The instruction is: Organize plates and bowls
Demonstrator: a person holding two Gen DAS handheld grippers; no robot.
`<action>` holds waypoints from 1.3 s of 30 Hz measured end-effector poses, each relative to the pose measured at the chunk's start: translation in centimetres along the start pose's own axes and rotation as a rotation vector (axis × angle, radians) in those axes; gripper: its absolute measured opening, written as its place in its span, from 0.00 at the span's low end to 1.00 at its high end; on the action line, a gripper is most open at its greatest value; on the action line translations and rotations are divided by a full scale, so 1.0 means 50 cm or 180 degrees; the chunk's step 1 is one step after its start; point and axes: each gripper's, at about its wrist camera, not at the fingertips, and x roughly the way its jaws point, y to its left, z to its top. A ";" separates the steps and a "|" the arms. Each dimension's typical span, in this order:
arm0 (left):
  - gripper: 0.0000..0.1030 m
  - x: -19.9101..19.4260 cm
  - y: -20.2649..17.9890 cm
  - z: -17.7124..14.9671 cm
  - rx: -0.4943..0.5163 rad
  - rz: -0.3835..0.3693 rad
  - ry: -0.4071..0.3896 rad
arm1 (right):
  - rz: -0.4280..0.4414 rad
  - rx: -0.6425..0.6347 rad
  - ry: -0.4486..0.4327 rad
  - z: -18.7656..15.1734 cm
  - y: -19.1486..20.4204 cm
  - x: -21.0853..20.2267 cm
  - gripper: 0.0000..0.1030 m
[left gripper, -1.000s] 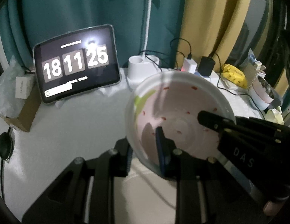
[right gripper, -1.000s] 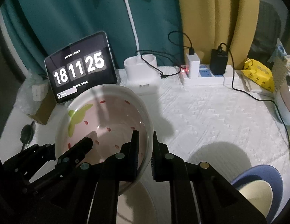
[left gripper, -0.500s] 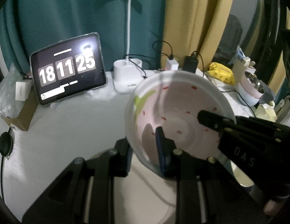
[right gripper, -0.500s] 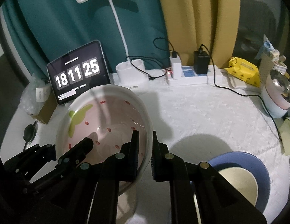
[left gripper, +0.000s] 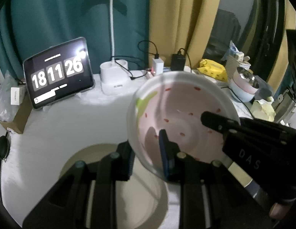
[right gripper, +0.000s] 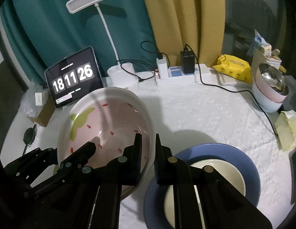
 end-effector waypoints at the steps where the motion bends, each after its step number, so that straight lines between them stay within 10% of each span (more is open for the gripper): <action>1: 0.23 0.000 -0.004 -0.001 0.0004 -0.0003 0.0000 | -0.0004 0.0000 -0.0002 -0.002 -0.004 -0.003 0.11; 39: 0.25 0.029 -0.229 -0.091 0.0415 -0.0257 0.0256 | -0.0187 0.0234 0.0047 -0.129 -0.206 -0.078 0.12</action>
